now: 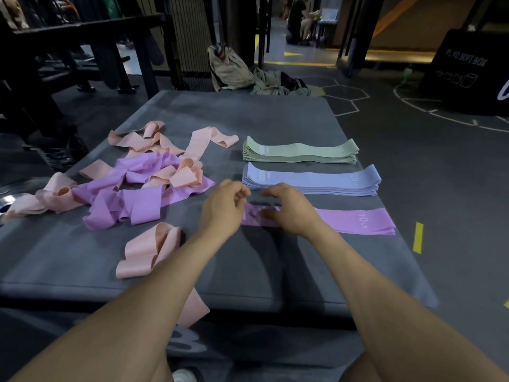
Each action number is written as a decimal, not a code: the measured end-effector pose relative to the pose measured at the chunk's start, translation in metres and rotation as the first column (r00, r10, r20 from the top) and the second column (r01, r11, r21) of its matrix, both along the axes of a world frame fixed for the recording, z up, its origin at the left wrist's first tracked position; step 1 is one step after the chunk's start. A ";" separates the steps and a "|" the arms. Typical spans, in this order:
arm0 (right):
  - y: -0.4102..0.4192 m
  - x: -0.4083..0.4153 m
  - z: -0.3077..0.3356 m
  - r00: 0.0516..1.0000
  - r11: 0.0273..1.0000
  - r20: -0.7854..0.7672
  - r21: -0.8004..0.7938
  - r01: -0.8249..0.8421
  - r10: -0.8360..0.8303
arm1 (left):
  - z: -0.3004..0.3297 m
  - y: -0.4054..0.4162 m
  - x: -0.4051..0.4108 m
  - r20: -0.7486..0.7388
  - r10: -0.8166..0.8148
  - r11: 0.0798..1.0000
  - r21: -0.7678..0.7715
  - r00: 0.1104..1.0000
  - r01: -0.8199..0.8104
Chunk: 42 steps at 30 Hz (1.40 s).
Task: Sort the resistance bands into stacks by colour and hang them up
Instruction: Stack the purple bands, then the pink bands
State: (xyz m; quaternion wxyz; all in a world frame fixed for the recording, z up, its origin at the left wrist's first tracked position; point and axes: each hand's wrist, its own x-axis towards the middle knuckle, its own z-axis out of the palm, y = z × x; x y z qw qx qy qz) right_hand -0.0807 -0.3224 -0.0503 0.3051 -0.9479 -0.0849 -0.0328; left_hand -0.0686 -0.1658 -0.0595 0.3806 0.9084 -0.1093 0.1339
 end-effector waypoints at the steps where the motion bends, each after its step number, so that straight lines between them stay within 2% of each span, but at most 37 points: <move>1: -0.009 -0.001 0.000 0.999 0.999 0.026 -0.024 0.038 -0.037 | -0.002 -0.003 -0.002 0.016 -0.063 0.997 0.048 0.998 0.062; 4: -0.037 -0.007 -0.004 0.993 0.986 0.031 -0.115 0.120 -0.118 | -0.012 -0.005 -0.002 -0.004 -0.213 0.952 0.224 0.977 0.208; 6: -0.051 -0.014 -0.010 0.991 0.981 -0.042 -0.153 0.117 -0.125 | -0.016 -0.003 -0.002 -0.054 -0.219 0.936 0.271 0.974 0.225; 13: -0.069 -0.036 -0.012 0.994 0.986 -0.038 -0.138 0.093 -0.099 | -0.016 0.001 -0.001 -0.131 -0.200 0.948 0.226 0.971 0.226; 17: -0.091 -0.041 -0.002 0.984 0.976 -0.006 -0.127 0.176 -0.178 | -0.006 -0.017 -0.006 -0.025 -0.167 0.950 0.264 0.986 0.167; 19: -0.108 -0.041 0.006 0.975 0.959 0.009 -0.176 0.220 -0.222 | 0.005 -0.040 -0.009 -0.005 -0.285 0.919 0.282 0.958 0.275; 21: -0.122 -0.043 0.011 0.972 0.948 -0.014 -0.226 0.226 -0.235 | 0.014 -0.070 -0.011 -0.059 -0.406 0.857 0.324 0.912 0.402; 24: -0.137 -0.049 0.009 0.973 0.940 -0.088 -0.290 0.178 -0.212 | 0.014 -0.106 -0.012 -0.162 -0.437 0.808 0.361 0.885 0.466; 27: -0.148 -0.062 0.000 0.974 0.939 -0.077 -0.293 0.182 -0.213 | 0.000 -0.116 -0.012 -0.212 -0.443 0.786 0.375 0.871 0.491; 31: -0.152 -0.070 -0.006 0.971 0.953 -0.046 -0.206 0.221 -0.235 | -0.011 -0.110 -0.013 -0.219 -0.432 0.800 0.355 0.875 0.484; 35: -0.146 -0.072 -0.001 0.970 0.938 -0.035 -0.264 0.224 -0.242 | -0.011 -0.107 -0.012 -0.226 -0.446 0.809 0.313 0.866 0.498; 39: -0.115 -0.070 0.004 0.984 0.943 0.037 -0.279 0.180 -0.177 | -0.009 -0.096 -0.021 -0.101 -0.434 0.847 0.293 0.895 0.444; 42: -0.086 -0.069 0.003 0.994 0.956 -0.002 -0.275 0.100 -0.105 | -0.010 -0.073 -0.032 -0.028 -0.345 0.863 0.383 0.938 0.329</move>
